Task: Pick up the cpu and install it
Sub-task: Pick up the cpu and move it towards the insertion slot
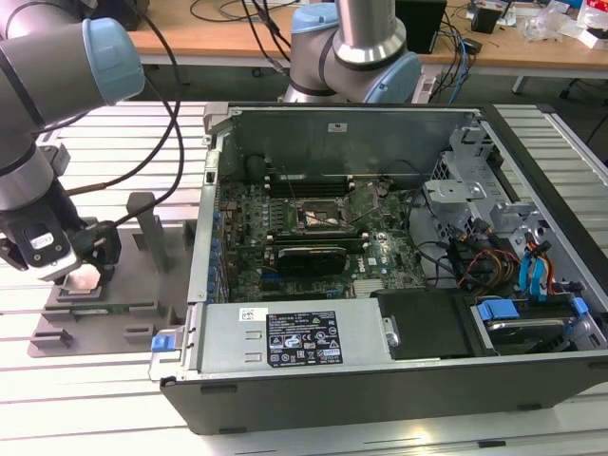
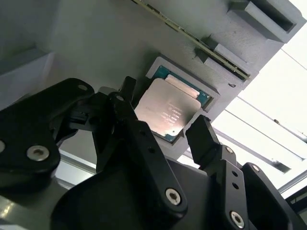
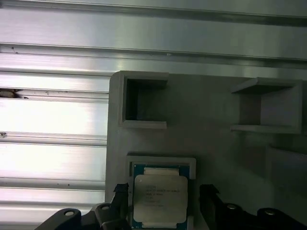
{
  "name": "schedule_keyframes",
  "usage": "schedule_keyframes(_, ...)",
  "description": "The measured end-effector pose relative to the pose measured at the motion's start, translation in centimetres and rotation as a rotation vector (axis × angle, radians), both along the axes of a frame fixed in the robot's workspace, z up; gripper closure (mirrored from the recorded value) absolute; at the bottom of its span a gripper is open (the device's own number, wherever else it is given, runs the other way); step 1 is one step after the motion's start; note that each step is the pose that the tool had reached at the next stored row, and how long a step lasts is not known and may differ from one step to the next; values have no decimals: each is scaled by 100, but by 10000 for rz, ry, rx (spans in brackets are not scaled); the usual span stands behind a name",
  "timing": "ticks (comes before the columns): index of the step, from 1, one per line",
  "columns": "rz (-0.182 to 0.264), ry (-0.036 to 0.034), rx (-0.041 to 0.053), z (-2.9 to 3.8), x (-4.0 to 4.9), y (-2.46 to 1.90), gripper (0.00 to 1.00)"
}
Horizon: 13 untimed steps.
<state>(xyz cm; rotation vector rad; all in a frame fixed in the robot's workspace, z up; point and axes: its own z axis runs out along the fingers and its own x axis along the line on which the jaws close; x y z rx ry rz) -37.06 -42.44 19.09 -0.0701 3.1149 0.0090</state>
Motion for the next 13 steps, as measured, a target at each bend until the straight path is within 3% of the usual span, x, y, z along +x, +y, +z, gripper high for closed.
schedule_keyframes(7, -2, 4, 0, -3, -6, 0, 31)
schedule_keyframes(9, -6, 8, -5, -1, -9, 1, 44)
schedule_keyframes(13, 0, 0, -1, -4, -6, 0, 45)
